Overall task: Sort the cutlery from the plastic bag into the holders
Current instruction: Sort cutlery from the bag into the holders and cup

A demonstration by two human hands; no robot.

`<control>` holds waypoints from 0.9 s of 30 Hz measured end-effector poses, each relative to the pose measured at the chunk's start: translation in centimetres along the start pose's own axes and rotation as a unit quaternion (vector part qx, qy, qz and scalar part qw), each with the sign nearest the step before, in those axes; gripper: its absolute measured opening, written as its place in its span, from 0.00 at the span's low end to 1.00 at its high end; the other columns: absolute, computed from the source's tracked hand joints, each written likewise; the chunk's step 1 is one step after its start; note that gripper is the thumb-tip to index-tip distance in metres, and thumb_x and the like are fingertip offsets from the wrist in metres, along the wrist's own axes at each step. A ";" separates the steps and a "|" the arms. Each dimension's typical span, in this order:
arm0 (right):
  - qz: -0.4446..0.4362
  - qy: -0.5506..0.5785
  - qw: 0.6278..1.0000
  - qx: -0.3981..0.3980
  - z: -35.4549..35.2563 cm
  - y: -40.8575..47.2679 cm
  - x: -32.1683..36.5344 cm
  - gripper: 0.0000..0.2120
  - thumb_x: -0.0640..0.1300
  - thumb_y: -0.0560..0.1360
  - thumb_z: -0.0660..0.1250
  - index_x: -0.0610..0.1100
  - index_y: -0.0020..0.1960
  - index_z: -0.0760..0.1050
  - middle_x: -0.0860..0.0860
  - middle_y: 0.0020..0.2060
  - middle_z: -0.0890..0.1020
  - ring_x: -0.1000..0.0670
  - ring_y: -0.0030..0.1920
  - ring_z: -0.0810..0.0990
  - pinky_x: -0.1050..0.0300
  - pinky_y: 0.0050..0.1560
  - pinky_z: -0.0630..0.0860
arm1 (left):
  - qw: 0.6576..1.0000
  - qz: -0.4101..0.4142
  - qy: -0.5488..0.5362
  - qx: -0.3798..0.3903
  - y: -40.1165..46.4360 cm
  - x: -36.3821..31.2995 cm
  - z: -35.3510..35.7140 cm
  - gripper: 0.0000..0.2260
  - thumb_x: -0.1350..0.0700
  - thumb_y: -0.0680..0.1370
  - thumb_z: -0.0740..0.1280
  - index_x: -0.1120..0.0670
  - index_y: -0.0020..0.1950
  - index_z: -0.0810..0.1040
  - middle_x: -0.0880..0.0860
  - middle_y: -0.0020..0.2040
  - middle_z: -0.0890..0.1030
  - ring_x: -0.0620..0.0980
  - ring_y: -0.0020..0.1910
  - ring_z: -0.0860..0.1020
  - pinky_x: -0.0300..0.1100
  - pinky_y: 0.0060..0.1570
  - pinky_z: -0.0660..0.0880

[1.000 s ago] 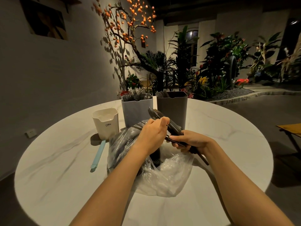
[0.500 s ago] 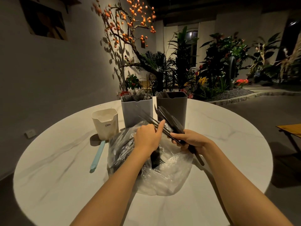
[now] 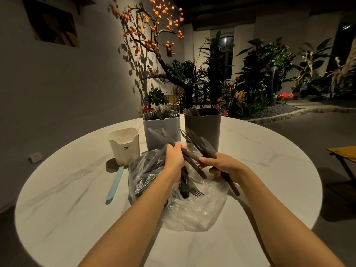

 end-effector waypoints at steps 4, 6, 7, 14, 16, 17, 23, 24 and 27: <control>-0.079 -0.060 0.992 -0.080 -0.1 0.4 0.6 0.13 0.52 0.78 0.64 0.42 0.42 0.76 0.47 0.31 0.71 0.54 0.27 0.67 0.68 0.28 0.67 | 0.994 0.018 -0.112 0.010 -0.5 -0.3 0.4 0.10 0.60 0.84 0.51 0.58 0.44 0.65 0.53 0.33 0.71 0.47 0.32 0.72 0.50 0.53 0.75; -0.101 -0.067 0.988 -0.091 0.2 0.5 0.9 0.13 0.51 0.78 0.65 0.43 0.41 0.72 0.48 0.29 0.70 0.55 0.26 0.68 0.69 0.26 0.67 | 0.991 0.021 -0.131 0.027 -0.3 -0.2 0.6 0.06 0.62 0.84 0.51 0.59 0.48 0.64 0.52 0.32 0.66 0.45 0.28 0.68 0.45 0.43 0.74; -0.108 -0.064 0.988 -0.092 0.3 0.5 1.1 0.13 0.51 0.78 0.65 0.44 0.41 0.72 0.48 0.29 0.69 0.55 0.26 0.68 0.69 0.26 0.67 | 0.990 0.019 -0.133 0.035 -0.3 -0.2 0.7 0.04 0.62 0.84 0.52 0.59 0.51 0.64 0.51 0.31 0.65 0.44 0.27 0.66 0.41 0.37 0.71; -0.158 -0.085 0.979 -0.099 1.3 0.1 2.0 0.10 0.51 0.78 0.64 0.46 0.44 0.73 0.51 0.31 0.72 0.56 0.29 0.70 0.72 0.29 0.68 | 0.992 0.072 -0.043 0.092 -0.6 -0.3 1.0 0.11 0.50 0.79 0.67 0.58 0.45 0.74 0.46 0.26 0.67 0.42 0.25 0.66 0.38 0.32 0.68; -0.180 -0.088 0.975 -0.093 1.6 -0.2 2.3 0.06 0.50 0.78 0.64 0.51 0.43 0.73 0.52 0.30 0.73 0.57 0.29 0.71 0.72 0.30 0.69 | 0.995 0.064 -0.031 0.075 -0.6 -0.1 1.0 0.15 0.49 0.76 0.71 0.60 0.51 0.75 0.46 0.28 0.71 0.41 0.25 0.69 0.36 0.30 0.69; -0.187 -0.090 0.974 -0.091 1.7 -0.3 2.4 0.06 0.49 0.79 0.64 0.53 0.43 0.72 0.53 0.30 0.73 0.57 0.29 0.72 0.73 0.31 0.69 | 0.995 0.059 -0.032 0.069 -0.6 0.0 0.9 0.16 0.49 0.75 0.72 0.61 0.52 0.76 0.47 0.29 0.72 0.41 0.25 0.69 0.36 0.29 0.70; -0.161 -0.042 0.983 -0.071 2.0 -0.1 2.6 0.13 0.51 0.81 0.57 0.47 0.43 0.74 0.48 0.30 0.70 0.56 0.25 0.68 0.70 0.26 0.65 | 0.997 0.051 -0.038 0.039 -0.4 0.3 0.5 0.12 0.55 0.79 0.68 0.63 0.54 0.77 0.51 0.31 0.72 0.43 0.25 0.67 0.36 0.31 0.71; -0.155 -0.035 0.985 -0.064 2.0 0.0 2.6 0.14 0.51 0.81 0.57 0.46 0.43 0.74 0.48 0.30 0.70 0.55 0.26 0.66 0.69 0.27 0.64 | 0.998 0.047 -0.034 0.035 -0.3 0.4 0.4 0.13 0.54 0.79 0.68 0.63 0.56 0.76 0.51 0.30 0.71 0.43 0.24 0.67 0.37 0.33 0.72; -0.157 -0.021 0.986 -0.045 2.2 -0.1 2.5 0.12 0.49 0.81 0.57 0.44 0.45 0.74 0.48 0.30 0.71 0.56 0.26 0.67 0.69 0.28 0.66 | 0.999 0.043 -0.025 0.019 -0.1 0.6 0.4 0.18 0.51 0.78 0.68 0.63 0.59 0.75 0.52 0.31 0.71 0.43 0.25 0.69 0.43 0.46 0.76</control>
Point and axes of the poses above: each hand's wrist, its own y-axis towards the middle knuckle, its own z-axis out of the palm, x = y × z, the point moved 4 cm from there along y, towards the middle knuckle
